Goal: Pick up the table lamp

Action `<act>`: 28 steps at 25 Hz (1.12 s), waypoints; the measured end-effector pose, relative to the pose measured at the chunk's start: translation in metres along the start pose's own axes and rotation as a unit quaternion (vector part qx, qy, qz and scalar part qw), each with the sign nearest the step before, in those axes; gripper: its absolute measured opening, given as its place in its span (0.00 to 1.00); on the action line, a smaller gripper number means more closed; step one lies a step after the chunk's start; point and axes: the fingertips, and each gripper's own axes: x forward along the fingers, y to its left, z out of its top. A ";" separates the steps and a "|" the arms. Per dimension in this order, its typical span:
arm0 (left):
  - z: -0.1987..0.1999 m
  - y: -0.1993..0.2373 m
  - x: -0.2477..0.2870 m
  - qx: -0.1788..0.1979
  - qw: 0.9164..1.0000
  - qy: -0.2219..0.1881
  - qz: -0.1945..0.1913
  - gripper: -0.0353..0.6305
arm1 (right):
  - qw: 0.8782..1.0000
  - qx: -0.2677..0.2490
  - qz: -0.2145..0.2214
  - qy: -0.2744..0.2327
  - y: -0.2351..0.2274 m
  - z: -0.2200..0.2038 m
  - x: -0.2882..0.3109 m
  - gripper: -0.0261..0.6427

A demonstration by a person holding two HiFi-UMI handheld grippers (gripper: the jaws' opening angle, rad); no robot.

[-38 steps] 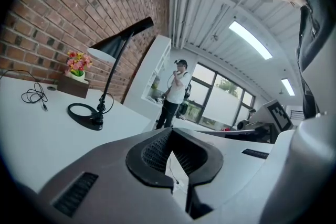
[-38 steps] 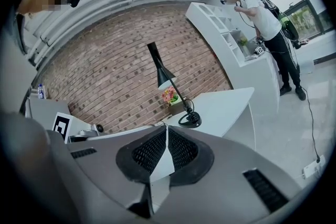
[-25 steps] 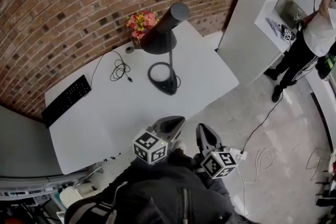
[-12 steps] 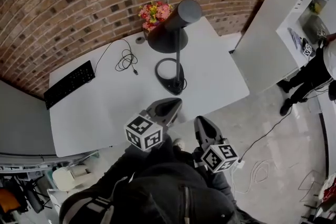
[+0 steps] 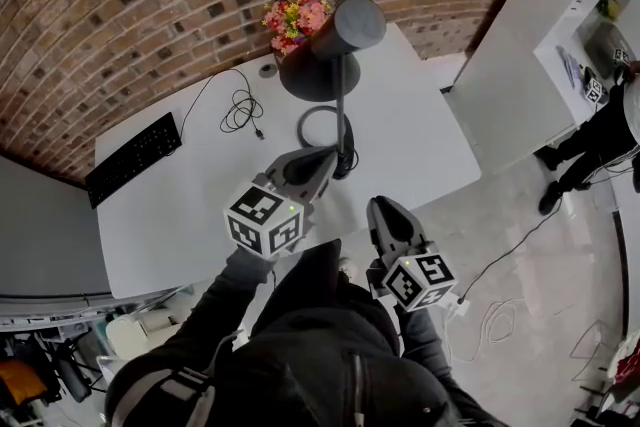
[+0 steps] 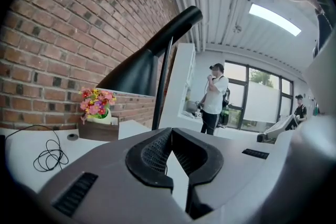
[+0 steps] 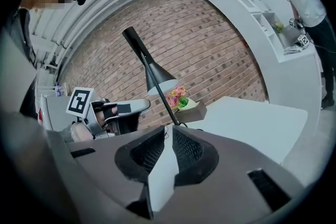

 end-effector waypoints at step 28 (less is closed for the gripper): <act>0.042 0.027 0.052 0.001 0.995 0.030 -0.095 0.24 | 0.984 -0.174 0.014 0.046 0.010 0.023 0.138 0.20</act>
